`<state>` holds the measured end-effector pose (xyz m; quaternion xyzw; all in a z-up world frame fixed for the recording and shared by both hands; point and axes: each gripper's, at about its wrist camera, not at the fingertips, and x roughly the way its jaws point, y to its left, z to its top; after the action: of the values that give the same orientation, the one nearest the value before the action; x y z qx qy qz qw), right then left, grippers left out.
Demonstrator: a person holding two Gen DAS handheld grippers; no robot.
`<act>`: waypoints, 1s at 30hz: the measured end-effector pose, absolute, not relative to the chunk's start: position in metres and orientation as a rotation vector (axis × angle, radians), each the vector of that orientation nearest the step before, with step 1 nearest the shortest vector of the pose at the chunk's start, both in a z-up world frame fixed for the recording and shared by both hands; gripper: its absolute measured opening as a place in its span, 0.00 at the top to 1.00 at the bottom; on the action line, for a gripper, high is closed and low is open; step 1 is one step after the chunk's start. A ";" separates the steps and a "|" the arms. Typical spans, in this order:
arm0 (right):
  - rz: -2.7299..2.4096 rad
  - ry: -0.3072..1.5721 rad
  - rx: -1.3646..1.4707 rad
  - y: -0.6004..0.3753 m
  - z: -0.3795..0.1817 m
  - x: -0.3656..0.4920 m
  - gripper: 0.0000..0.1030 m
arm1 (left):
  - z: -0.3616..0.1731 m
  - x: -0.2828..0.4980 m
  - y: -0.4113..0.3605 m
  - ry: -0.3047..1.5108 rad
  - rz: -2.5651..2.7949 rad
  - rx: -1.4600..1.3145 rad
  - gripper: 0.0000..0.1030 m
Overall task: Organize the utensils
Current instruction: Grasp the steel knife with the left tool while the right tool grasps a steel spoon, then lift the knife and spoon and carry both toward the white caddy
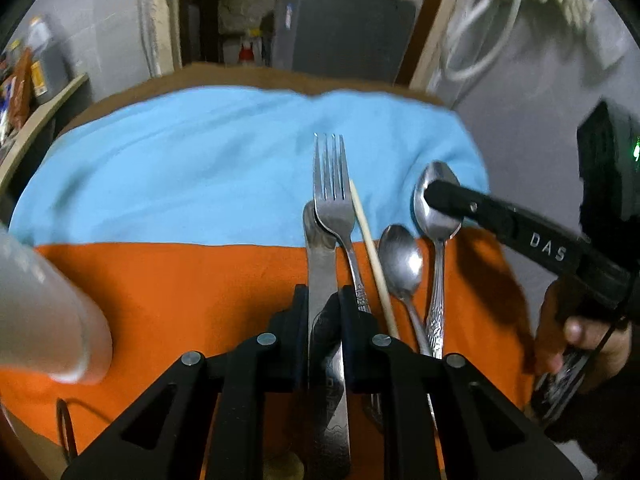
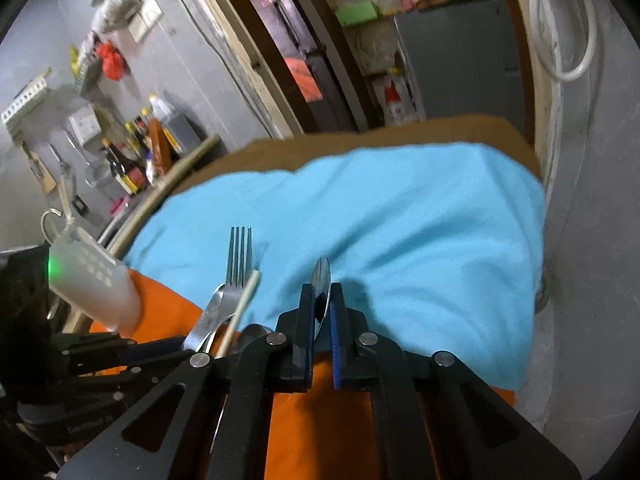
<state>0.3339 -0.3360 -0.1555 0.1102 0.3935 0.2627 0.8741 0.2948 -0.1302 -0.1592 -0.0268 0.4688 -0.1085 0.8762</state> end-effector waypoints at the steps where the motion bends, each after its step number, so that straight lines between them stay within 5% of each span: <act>1: 0.543 0.796 0.234 -0.337 -0.151 0.329 0.96 | -0.155 0.286 -0.126 0.938 -0.226 -0.074 0.89; 4: 0.515 0.727 0.240 -0.340 -0.138 0.312 0.97 | -0.145 0.266 -0.118 0.848 -0.207 -0.101 1.00; 16: 0.432 0.606 0.240 -0.331 -0.104 0.267 0.99 | -0.136 0.259 -0.105 0.816 -0.215 -0.139 1.00; 30: 0.425 0.326 0.236 -0.285 -0.019 0.230 0.99 | -0.028 0.218 -0.044 0.470 -0.259 -0.314 1.00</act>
<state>0.2301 -0.2850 -0.0189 0.1162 0.1607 0.2095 0.9575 0.2177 -0.0441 -0.0275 -0.1544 0.2312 -0.1276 0.9521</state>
